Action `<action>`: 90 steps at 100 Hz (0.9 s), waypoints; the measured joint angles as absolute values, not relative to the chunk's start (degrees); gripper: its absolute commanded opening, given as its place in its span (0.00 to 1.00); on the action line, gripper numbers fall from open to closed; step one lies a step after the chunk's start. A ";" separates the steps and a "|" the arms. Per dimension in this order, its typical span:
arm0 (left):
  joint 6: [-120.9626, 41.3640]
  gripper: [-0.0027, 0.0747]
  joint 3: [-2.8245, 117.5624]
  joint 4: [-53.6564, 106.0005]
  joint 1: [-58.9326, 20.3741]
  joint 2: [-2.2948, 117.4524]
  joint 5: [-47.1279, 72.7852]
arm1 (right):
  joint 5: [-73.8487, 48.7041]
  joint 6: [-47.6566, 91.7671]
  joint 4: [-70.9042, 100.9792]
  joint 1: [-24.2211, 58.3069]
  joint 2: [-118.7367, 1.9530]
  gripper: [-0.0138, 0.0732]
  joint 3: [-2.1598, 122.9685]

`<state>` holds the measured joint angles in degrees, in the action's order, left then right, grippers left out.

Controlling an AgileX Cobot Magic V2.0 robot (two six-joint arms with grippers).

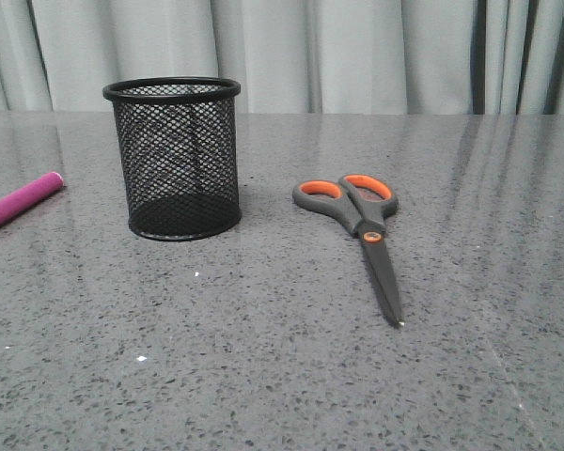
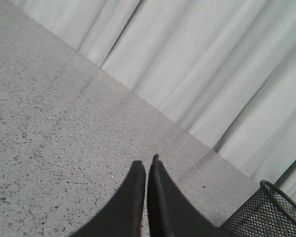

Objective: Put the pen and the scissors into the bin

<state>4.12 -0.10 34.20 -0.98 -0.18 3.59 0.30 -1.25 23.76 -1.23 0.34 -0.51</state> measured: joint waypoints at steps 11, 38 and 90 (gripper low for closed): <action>4.21 0.01 -0.10 34.56 -0.98 -0.18 3.56 | 0.30 -1.25 24.36 -1.23 0.34 0.08 -0.51; 4.21 0.01 -0.10 34.72 -0.98 -0.18 4.19 | -3.30 -1.25 24.51 -1.23 0.34 0.08 -0.18; 4.21 0.01 17.25 18.76 -0.98 12.75 22.18 | -24.92 -0.83 19.26 -1.23 -18.20 0.08 16.90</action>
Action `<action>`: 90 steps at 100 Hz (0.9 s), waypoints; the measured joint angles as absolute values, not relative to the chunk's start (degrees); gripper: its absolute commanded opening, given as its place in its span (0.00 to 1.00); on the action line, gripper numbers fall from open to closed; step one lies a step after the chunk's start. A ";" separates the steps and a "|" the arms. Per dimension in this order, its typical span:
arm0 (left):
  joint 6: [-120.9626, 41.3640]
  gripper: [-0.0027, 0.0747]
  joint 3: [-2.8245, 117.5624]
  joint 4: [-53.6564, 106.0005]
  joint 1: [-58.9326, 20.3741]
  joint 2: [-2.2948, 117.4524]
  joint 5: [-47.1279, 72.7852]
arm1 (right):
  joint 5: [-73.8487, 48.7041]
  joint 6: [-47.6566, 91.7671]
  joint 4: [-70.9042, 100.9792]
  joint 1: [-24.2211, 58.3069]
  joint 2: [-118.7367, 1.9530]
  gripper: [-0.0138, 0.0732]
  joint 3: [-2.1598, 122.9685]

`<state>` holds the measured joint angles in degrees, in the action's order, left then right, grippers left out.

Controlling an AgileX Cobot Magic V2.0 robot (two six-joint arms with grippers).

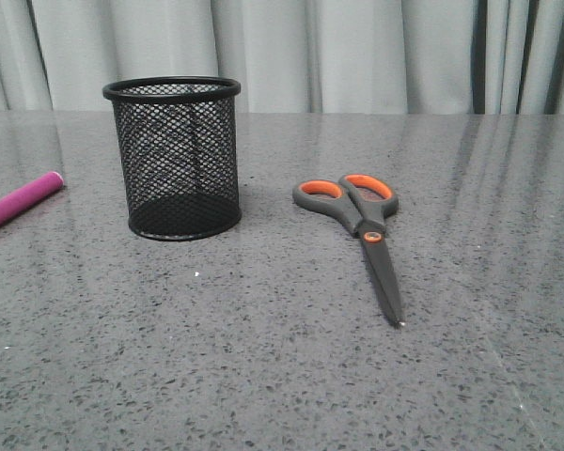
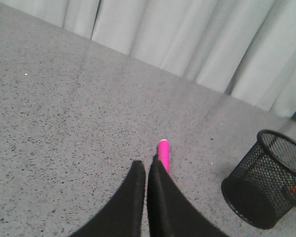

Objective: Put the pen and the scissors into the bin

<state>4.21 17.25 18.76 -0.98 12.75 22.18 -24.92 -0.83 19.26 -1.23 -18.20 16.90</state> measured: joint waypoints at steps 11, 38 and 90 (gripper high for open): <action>4.21 0.01 25.37 15.02 -0.98 19.24 28.40 | -31.55 -0.75 16.98 -1.23 -26.97 0.08 23.99; -1.41 0.01 38.49 13.77 -0.98 33.04 40.94 | -38.92 0.00 16.38 -1.23 -39.64 0.12 35.53; -12.92 0.41 42.42 22.62 -0.98 48.48 43.61 | -40.72 1.79 16.59 -1.23 -40.95 0.62 37.24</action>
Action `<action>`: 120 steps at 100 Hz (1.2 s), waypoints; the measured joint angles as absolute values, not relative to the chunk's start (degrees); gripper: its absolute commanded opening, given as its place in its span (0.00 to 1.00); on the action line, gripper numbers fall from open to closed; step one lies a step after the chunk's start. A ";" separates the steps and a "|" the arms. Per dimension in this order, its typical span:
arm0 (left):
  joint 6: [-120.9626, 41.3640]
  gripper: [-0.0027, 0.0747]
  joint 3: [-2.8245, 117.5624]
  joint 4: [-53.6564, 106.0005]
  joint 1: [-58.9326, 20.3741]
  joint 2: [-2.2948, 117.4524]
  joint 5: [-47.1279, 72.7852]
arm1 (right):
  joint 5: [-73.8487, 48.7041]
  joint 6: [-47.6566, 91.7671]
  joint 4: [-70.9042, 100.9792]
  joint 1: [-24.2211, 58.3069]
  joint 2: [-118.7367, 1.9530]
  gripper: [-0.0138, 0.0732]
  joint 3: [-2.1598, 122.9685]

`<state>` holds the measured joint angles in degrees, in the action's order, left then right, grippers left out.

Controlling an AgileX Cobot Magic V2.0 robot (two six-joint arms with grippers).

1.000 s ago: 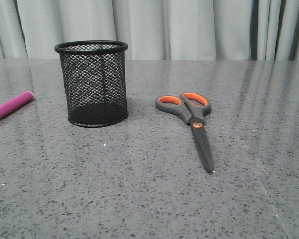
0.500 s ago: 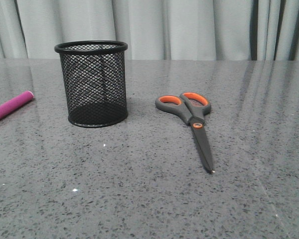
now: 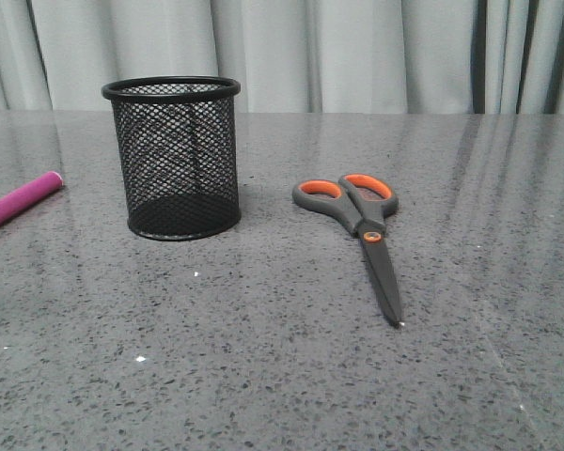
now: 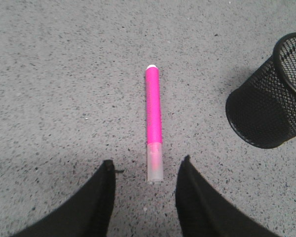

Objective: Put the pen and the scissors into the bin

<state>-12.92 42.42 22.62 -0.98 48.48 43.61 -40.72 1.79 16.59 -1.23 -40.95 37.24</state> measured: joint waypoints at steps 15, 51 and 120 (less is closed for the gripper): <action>-19.10 0.39 45.60 26.42 -0.98 54.02 44.65 | -40.72 1.79 16.71 -1.23 -40.95 0.62 37.24; -24.75 0.43 54.00 27.46 -1.56 68.52 46.69 | -40.72 1.79 16.71 -1.23 -40.95 0.62 37.24; -27.54 0.58 58.64 26.73 -6.12 85.40 45.50 | -40.49 1.90 16.71 -1.23 -40.95 0.62 37.24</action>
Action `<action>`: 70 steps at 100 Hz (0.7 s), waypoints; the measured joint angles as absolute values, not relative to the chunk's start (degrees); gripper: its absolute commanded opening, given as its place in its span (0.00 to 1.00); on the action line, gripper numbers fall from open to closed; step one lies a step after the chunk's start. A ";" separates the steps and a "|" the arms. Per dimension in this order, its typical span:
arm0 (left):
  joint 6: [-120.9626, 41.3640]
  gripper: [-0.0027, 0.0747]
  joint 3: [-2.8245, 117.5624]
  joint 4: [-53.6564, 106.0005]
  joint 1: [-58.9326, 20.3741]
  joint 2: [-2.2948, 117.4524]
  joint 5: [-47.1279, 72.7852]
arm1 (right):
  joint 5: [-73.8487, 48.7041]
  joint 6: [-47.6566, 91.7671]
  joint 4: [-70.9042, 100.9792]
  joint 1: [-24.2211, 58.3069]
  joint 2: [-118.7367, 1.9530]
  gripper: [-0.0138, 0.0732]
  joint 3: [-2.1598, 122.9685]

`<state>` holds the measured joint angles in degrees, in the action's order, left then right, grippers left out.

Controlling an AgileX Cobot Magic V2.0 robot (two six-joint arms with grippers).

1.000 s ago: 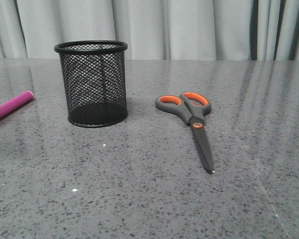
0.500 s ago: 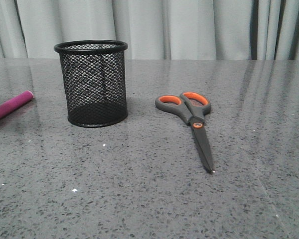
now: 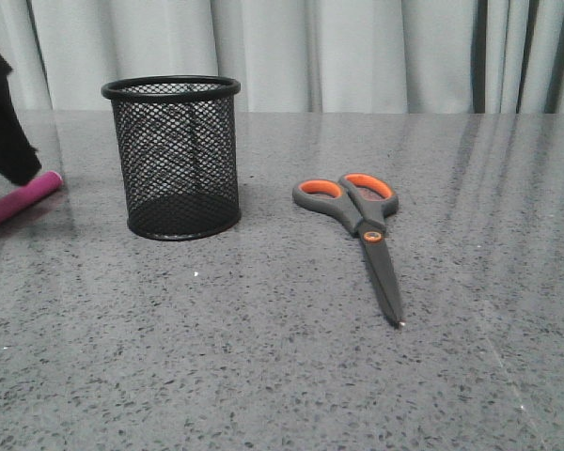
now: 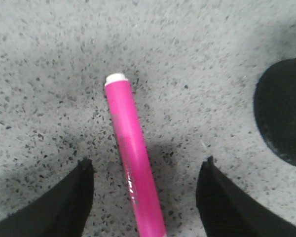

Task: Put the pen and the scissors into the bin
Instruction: 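Lower the left gripper onto the pink marker and close on it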

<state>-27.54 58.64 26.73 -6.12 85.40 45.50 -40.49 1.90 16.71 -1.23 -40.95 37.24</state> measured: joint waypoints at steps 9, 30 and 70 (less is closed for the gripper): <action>-27.88 0.58 58.64 26.61 -6.12 86.22 44.78 | -40.41 1.90 16.71 -1.23 -40.95 0.62 37.24; -30.84 0.58 58.64 26.61 -6.12 86.46 42.99 | -39.97 1.90 16.71 -1.23 -40.95 0.62 37.24; -31.43 0.58 58.64 24.30 -9.03 86.46 42.36 | -39.55 2.02 16.71 -1.23 -40.95 0.62 37.24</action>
